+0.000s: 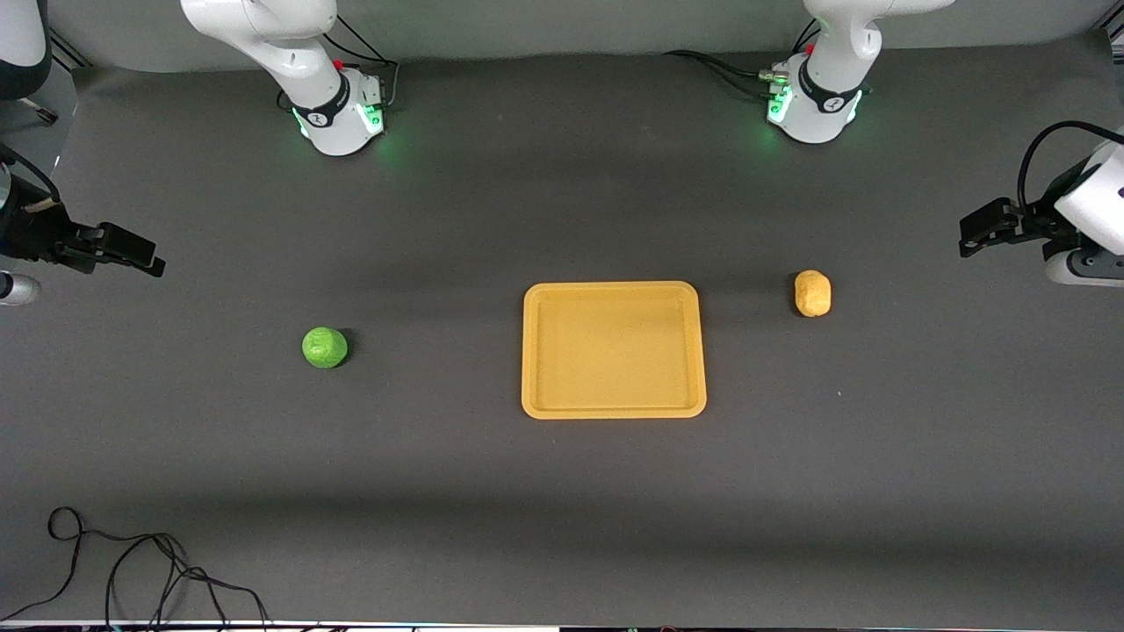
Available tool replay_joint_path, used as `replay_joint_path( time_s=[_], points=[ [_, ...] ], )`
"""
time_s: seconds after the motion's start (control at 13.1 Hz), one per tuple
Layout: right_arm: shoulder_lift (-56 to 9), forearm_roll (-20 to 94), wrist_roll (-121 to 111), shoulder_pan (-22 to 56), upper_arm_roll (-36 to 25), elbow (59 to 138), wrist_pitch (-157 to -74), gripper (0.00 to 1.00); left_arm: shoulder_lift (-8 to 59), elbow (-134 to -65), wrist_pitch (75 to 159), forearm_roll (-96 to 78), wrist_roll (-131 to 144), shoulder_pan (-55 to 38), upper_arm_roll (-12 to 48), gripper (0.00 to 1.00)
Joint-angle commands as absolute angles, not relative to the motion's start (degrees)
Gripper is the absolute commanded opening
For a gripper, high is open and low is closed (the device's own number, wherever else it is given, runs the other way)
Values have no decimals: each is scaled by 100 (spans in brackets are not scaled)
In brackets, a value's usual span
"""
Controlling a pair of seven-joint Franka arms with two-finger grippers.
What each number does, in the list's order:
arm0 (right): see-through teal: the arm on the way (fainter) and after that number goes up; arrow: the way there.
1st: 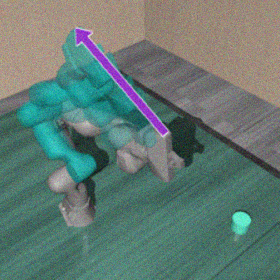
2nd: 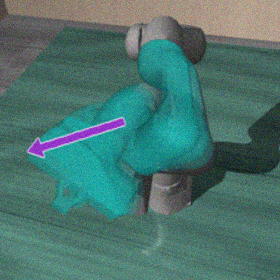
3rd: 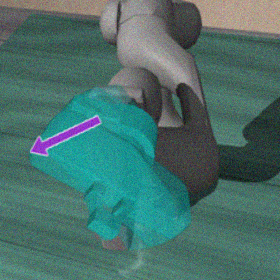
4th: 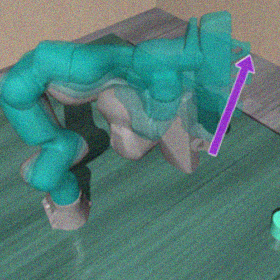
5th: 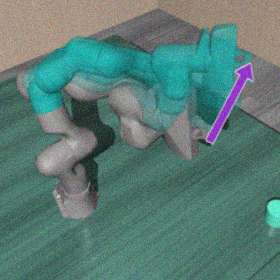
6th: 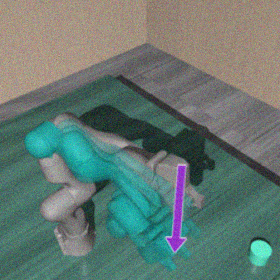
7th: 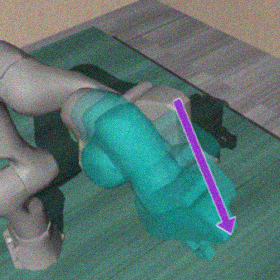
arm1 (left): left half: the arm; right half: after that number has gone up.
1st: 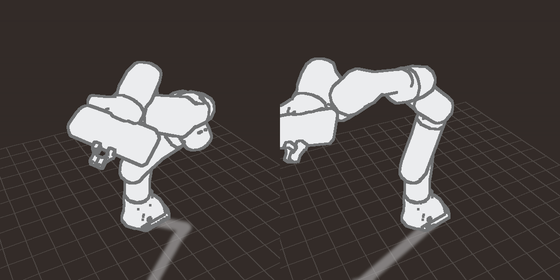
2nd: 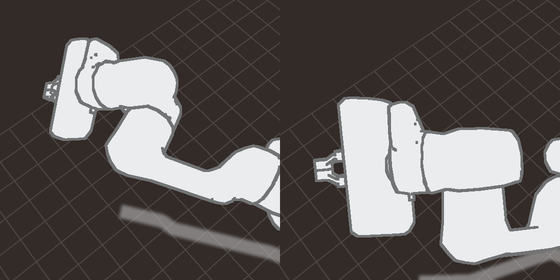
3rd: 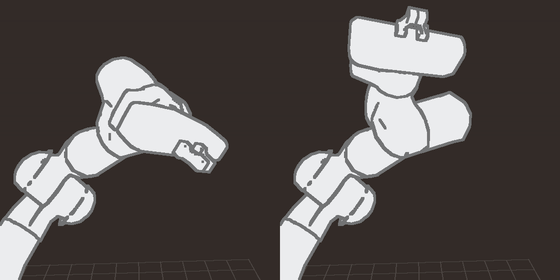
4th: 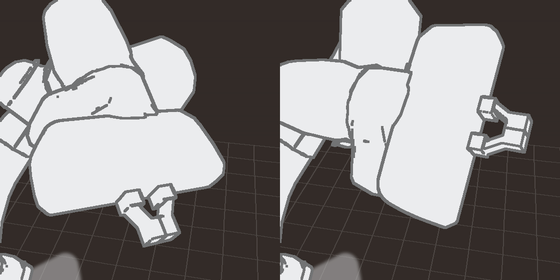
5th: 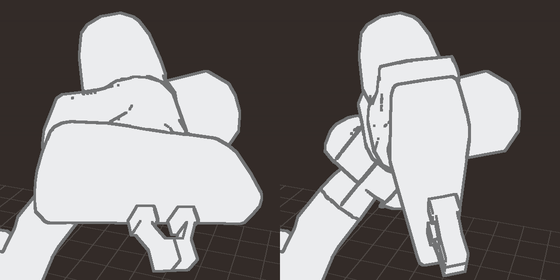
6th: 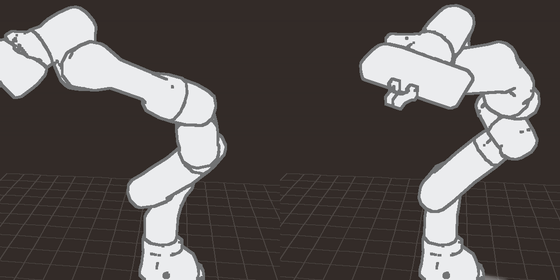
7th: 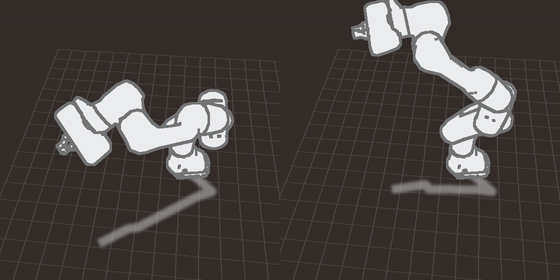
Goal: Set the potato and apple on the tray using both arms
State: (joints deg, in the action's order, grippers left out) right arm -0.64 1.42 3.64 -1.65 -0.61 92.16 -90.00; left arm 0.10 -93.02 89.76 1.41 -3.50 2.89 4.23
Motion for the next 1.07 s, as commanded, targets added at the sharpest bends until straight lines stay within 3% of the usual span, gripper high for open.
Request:
replay_joint_path(
  time_s=[0.0,0.46,0.76,0.99],
  points=[
    [-149,97,334,-141,-70,9061,-8895,100,53,-9176,8903,185,-255,299,439,100],
    [-141,79,308,-123,-53,9210,-9008,100,88,-9307,8895,79,-264,299,448,100],
    [489,79,281,140,-44,10288,-9710,100,62,-10254,9437,70,-264,290,448,100],
    [923,70,81,290,-70,10960,-10116,100,-140,-11439,10229,70,-264,255,457,96]
  ],
)
